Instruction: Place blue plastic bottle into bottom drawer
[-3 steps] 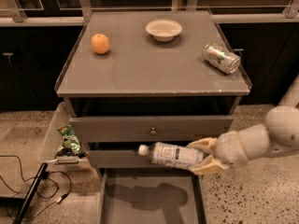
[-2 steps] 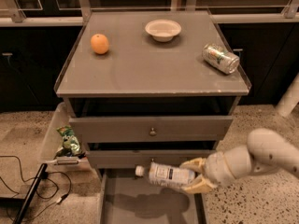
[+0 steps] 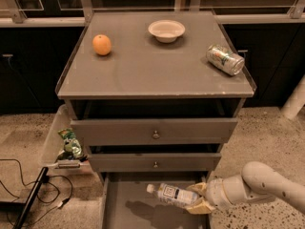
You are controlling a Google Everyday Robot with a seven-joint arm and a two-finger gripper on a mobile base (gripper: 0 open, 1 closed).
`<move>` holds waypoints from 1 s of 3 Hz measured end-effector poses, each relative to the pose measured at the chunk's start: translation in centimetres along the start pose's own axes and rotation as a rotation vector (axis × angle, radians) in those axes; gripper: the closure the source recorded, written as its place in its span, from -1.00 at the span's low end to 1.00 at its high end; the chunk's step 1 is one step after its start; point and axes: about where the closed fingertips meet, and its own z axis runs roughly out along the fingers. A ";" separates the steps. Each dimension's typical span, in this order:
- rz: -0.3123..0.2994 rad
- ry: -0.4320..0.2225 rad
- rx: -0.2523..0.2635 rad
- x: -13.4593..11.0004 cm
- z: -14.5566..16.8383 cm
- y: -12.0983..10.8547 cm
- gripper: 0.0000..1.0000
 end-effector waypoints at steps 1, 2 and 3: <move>0.011 0.004 -0.006 0.3 0.9 -0.3 1.00; 0.052 0.012 -0.035 2.4 4.0 -2.7 1.00; 0.086 -0.011 -0.070 5.0 8.4 -5.4 1.00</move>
Offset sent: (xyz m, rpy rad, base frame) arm 0.0429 0.0225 -0.1218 0.0308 0.1560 -0.0150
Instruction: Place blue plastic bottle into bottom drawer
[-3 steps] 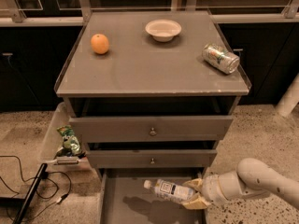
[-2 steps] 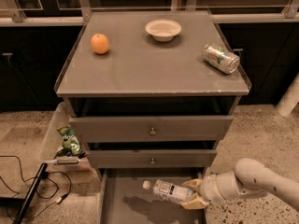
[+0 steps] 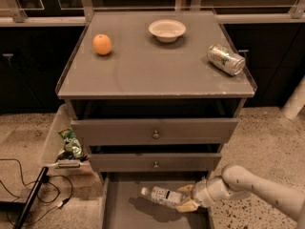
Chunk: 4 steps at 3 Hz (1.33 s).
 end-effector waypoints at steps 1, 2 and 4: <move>-0.008 -0.034 -0.006 2.1 3.8 -2.6 1.00; -0.029 -0.069 0.024 4.1 6.1 -5.0 1.00; -0.050 -0.079 0.076 6.5 7.8 -7.2 1.00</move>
Offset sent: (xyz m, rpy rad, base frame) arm 0.0444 0.0064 -0.1242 0.0743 -0.1126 -0.0510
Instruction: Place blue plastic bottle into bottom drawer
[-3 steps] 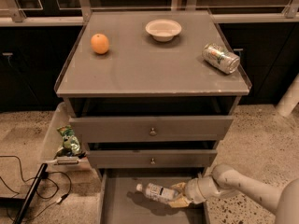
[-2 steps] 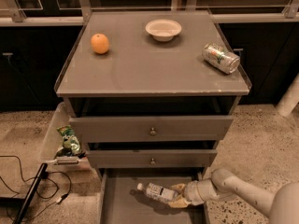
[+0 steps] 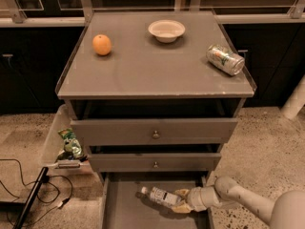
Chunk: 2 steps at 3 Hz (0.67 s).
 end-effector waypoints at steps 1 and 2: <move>-0.001 0.002 0.004 2.1 1.5 -0.4 1.00; -0.008 -0.018 0.019 5.1 3.4 -1.3 1.00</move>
Offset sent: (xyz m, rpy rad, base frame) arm -0.0011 -0.0154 -0.1077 0.0186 -0.0545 -0.0404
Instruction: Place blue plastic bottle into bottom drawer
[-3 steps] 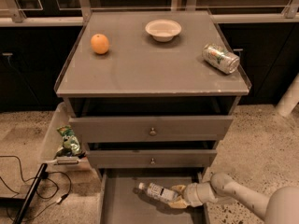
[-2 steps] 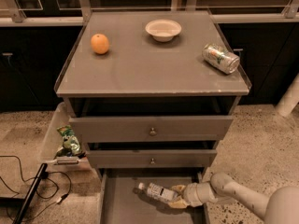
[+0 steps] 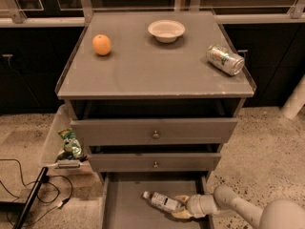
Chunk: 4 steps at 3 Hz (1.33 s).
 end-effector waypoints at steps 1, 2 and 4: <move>-0.002 -0.014 0.025 2.4 1.1 -0.8 1.00; -0.001 -0.015 0.028 2.6 1.2 -0.9 0.63; -0.001 -0.015 0.028 2.6 1.2 -0.9 -0.30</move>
Offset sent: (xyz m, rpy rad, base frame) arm 0.0001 -0.0051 -0.0243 0.0039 -0.0166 -0.0193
